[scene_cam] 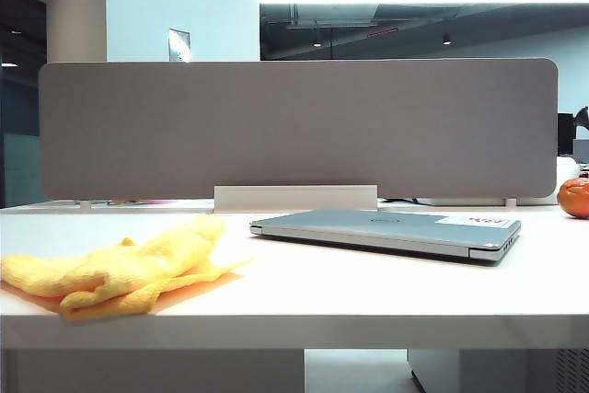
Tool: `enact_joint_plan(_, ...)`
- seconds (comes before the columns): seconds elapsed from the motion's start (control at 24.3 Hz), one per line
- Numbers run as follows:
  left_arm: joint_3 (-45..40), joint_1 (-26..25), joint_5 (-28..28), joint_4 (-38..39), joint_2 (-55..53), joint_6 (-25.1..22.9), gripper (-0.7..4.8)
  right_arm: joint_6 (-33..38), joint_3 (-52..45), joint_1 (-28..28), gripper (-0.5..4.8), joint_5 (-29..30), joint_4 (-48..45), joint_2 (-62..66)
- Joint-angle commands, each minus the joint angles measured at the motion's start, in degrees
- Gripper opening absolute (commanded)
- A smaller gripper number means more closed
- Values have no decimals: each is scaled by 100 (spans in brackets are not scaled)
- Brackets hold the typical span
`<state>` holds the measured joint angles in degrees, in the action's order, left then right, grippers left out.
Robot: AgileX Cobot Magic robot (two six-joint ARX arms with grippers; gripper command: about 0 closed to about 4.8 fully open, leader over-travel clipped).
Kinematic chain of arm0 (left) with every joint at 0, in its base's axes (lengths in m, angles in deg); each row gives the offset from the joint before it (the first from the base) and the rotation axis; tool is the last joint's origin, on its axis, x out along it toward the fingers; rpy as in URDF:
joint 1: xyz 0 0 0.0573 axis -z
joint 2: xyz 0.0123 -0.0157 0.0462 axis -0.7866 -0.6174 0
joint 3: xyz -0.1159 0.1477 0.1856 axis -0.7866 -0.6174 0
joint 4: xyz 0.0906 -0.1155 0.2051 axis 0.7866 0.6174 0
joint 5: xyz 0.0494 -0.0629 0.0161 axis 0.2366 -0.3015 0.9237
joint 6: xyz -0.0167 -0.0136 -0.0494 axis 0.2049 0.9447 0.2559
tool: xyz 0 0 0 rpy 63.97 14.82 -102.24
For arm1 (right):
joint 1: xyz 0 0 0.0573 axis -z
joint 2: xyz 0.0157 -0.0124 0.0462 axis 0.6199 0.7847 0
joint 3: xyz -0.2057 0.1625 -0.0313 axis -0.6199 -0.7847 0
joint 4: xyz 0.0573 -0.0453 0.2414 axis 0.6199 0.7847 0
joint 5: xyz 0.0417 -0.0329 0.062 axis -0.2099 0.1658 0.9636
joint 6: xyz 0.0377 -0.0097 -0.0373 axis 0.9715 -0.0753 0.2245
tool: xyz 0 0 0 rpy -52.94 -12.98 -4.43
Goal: Pick up the yellow rag and put it over the laptop.
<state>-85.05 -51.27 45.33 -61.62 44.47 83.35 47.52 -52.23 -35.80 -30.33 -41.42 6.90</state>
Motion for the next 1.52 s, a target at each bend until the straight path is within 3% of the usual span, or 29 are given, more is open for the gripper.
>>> enact_joint_plan(0.04,17,7,4,-35,-2,-9,-6,-20,-33,4,-5,-28,-81,-11)
enact_joint_plan(0.62,17,7,2,-37,-2,-9,-6,2,-33,4,-5,-22,-105,-11)
enact_joint_plan(0.7,17,7,2,-37,-2,-9,-6,345,-33,4,-5,302,-96,-11)
enact_joint_plan(0.82,17,7,4,-37,-2,-9,-6,498,-33,2,-5,1377,-4,-11)
enact_joint_plan(1.07,17,7,4,-37,-2,-7,-6,833,-28,-22,4,2470,494,2)
enact_joint_plan(1.23,17,7,0,-37,-2,-4,-6,1401,-24,-190,4,2680,492,2)
enact_joint_plan(1.52,20,7,-85,-37,-2,-7,-6,1530,-24,-719,4,3018,481,2)
